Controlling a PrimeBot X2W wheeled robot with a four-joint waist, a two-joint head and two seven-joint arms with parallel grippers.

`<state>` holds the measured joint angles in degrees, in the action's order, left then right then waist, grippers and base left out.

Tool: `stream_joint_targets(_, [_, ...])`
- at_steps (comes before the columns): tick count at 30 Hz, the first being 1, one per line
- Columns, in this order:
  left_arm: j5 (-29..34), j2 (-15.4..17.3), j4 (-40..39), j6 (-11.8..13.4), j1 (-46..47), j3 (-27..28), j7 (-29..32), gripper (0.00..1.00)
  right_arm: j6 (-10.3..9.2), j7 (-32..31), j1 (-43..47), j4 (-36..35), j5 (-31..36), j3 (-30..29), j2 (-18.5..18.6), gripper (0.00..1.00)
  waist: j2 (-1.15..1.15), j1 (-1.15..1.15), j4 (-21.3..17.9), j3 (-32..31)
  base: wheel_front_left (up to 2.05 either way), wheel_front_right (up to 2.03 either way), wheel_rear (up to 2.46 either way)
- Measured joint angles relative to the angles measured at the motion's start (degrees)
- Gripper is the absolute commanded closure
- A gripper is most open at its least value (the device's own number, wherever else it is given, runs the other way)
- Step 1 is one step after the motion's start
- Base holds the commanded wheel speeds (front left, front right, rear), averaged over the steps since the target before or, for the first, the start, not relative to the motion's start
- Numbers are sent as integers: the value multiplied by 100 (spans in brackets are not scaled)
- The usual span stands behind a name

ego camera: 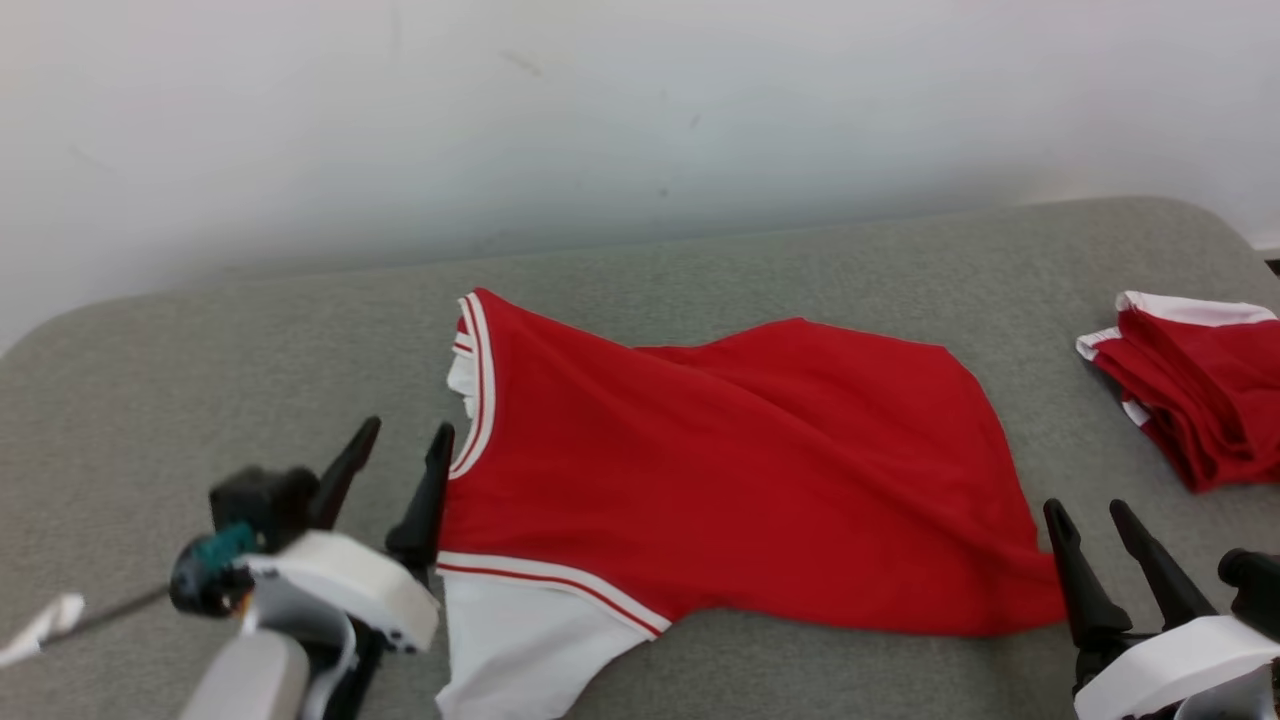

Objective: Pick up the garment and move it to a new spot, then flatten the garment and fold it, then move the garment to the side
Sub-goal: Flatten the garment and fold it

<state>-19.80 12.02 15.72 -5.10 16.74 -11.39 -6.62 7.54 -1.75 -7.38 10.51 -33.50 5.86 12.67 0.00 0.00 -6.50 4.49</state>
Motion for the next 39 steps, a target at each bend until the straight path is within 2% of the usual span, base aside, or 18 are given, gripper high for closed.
stream_joint_targets(4, [-470,292,180,-152,600,-1,840,0,0,140,56,5,243,-44,-221,0,0,0,-214,105,0,0,0])
stream_joint_targets(8, [-1132,706,482,-212,1261,-49,1801,0,0,256,14,30,308,-27,-371,0,0,0,-490,263,0,0,0])
stream_joint_targets(10, [-1317,1010,616,-220,1594,-272,2295,0,0,321,-58,59,326,-19,-403,0,0,0,-645,354,0,0,0])
stream_joint_targets(14, [-2065,1446,836,-227,2112,-565,3008,0,0,502,-175,108,323,41,-500,0,0,1,-961,551,0,0,0])
stream_joint_targets(17, [-2257,1902,1083,-226,2388,-780,3410,0,0,704,-266,132,275,125,-543,0,0,0,-1205,706,0,0,0])
stream_joint_targets(19, [-2423,2078,1307,-227,2548,-842,3608,0,0,817,-326,170,227,166,-566,0,0,0,-1359,809,0,0,0])
stream_joint_targets(25, [-2441,2369,2053,-229,2914,-937,3917,0,0,1060,-446,363,124,342,-591,0,0,1,-1782,1102,0,0,0])
stream_joint_targets(30, [-2470,2397,2560,-210,3128,-950,4117,0,0,1170,-505,509,66,441,-593,0,0,1,-2021,1299,0,0,0])
stream_joint_targets(36, [-2466,2390,2938,-193,3338,-1012,4272,1,0,1241,-558,648,-8,508,-586,0,0,0,-2115,1413,0,0,0])
stream_joint_targets(37, [-2453,2395,2994,-193,3370,-1054,4350,30,0,1241,-571,677,-16,516,-586,0,0,0,-2112,1420,0,0,0])
stream_joint_targets(38, [-2447,2393,3039,-191,3395,-1087,4430,53,0,1241,-584,709,-21,523,-583,0,0,0,-2106,1426,0,0,0])
stream_joint_targets(39, [-2448,2386,3081,-186,3417,-1106,4496,65,0,1244,-599,732,-21,528,-581,0,0,0,-2097,1433,0,0,0])
